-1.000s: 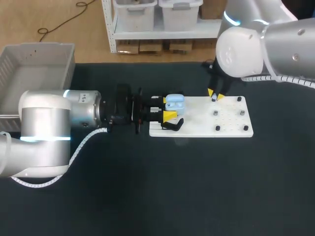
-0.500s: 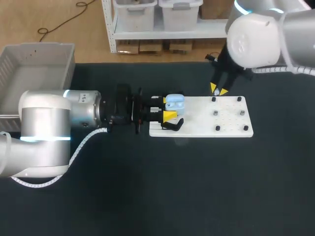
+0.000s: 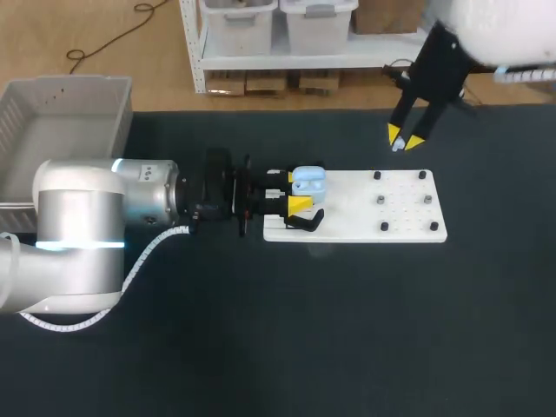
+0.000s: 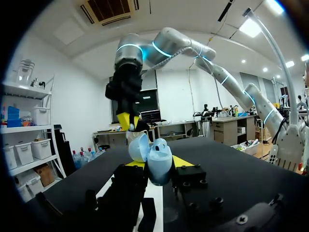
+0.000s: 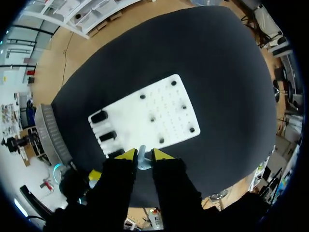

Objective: Pick up each earbud case from the left stands, insert the matching earbuds, close the lid, and place the case in the box.

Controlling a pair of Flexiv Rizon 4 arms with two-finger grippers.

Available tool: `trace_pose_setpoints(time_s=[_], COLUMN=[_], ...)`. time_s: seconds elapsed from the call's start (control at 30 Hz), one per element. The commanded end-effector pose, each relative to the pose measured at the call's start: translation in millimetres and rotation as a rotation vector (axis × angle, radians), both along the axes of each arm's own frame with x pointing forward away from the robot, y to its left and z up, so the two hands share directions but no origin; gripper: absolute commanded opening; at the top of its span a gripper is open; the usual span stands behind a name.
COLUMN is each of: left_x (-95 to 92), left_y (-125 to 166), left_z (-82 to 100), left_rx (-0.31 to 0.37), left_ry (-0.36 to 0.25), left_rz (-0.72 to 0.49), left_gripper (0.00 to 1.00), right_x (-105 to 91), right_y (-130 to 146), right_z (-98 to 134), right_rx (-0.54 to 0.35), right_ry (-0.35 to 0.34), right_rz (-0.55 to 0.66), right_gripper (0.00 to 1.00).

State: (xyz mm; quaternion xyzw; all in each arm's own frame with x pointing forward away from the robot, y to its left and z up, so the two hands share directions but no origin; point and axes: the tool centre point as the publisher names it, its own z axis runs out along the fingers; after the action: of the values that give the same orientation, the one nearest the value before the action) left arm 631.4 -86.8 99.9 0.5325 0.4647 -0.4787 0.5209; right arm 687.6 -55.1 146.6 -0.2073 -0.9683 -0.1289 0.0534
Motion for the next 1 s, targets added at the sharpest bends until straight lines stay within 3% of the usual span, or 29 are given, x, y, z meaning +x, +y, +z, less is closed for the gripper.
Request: trace_pose_setpoints(time_s=[0.03,0.3,0.63,1.0], left_x=[-0.2,-0.2,-0.2,-0.2], left_y=[-0.4,-0.4,-0.4,-0.4], left_z=[-5.3,-5.3,-5.3,-5.3], left_rx=[-0.014,-0.014,-0.014,-0.014], left_ry=[-0.002,-0.002,-0.002,-0.002], left_rz=[0.002,0.002,0.002,0.002], left_gripper=[0.00,0.00,0.00,0.00], right_x=[-13.8,-38.7,-63.4,-63.4], right_y=[6.1,38.3,92.4,92.4], right_z=[33.6,64.2,66.8,66.8], right_rx=[-0.019,-0.023,-0.090,-0.090], right_ry=[0.020,0.013,0.067,0.067], right_rz=[0.066,0.267,0.509,0.509], right_gripper=[0.00,0.00,0.00,0.00])
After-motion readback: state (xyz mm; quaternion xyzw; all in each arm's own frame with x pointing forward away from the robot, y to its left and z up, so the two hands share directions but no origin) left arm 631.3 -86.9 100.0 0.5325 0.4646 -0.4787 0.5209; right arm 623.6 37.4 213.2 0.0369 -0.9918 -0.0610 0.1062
